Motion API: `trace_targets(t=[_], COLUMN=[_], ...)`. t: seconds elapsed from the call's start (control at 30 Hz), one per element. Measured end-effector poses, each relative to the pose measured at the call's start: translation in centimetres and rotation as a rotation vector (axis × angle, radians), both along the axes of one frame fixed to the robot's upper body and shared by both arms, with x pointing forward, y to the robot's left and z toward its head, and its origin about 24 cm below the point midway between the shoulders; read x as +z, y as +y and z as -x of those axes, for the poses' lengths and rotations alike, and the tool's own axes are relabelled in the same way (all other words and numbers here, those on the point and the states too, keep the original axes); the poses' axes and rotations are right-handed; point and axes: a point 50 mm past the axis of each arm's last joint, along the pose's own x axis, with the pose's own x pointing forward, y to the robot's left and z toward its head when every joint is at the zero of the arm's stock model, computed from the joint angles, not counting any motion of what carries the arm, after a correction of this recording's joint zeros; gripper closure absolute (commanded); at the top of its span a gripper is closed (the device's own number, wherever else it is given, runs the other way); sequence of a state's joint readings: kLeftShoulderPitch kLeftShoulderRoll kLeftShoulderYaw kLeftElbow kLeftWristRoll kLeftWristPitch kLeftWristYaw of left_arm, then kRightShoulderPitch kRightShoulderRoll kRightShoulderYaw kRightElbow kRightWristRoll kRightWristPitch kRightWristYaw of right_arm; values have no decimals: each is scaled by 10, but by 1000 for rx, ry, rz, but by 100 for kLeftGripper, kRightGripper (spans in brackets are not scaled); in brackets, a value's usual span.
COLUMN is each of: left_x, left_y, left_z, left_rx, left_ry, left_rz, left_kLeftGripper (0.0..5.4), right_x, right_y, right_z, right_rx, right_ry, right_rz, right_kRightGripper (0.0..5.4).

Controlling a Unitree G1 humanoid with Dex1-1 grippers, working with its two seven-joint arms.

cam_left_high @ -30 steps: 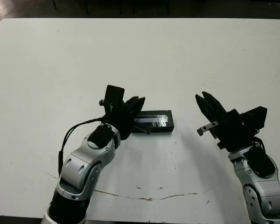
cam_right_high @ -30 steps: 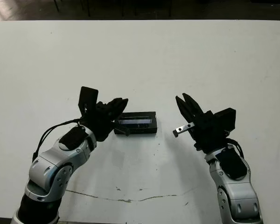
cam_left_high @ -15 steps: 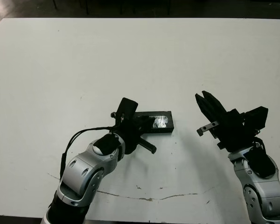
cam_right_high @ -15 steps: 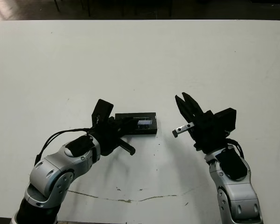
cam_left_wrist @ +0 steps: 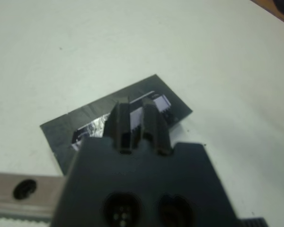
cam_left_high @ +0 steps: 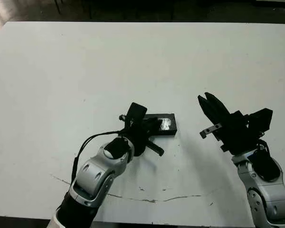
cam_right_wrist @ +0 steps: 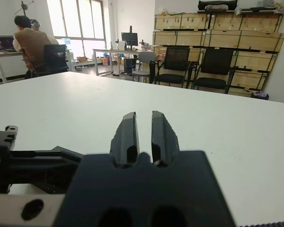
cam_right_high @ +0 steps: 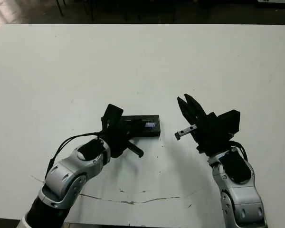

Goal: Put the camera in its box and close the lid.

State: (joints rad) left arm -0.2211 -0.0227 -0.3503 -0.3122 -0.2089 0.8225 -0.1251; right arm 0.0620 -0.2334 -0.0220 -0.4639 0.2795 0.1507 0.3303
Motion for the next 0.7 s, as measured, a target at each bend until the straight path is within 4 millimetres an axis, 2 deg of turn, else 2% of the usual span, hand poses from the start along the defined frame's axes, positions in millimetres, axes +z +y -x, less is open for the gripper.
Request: trace_targets(t=[0.13,0.33,0.43,0.53,0.7], left_x=[2,5,3,3,5], left_y=[9,40,49,55,65], left_z=[0,-5,-4,6,36], left_rx=[11,111,133,108,53], left_ry=[-1,24,38,42,106], left_rz=[18,26,32,31,34], left_kLeftGripper=[537,537,537,537,537], right_x=[-1,0,0,2,3], right_y=[-1,-3,-3,-4,-3], right_z=[1,1,1,1,2], right_rx=[1,2,2,4,30], right_ry=[7,1,-3,-8,-9], right_rz=[-12,-13,-15,-16,-31], right_kRightGripper=[540,540,540,540,540])
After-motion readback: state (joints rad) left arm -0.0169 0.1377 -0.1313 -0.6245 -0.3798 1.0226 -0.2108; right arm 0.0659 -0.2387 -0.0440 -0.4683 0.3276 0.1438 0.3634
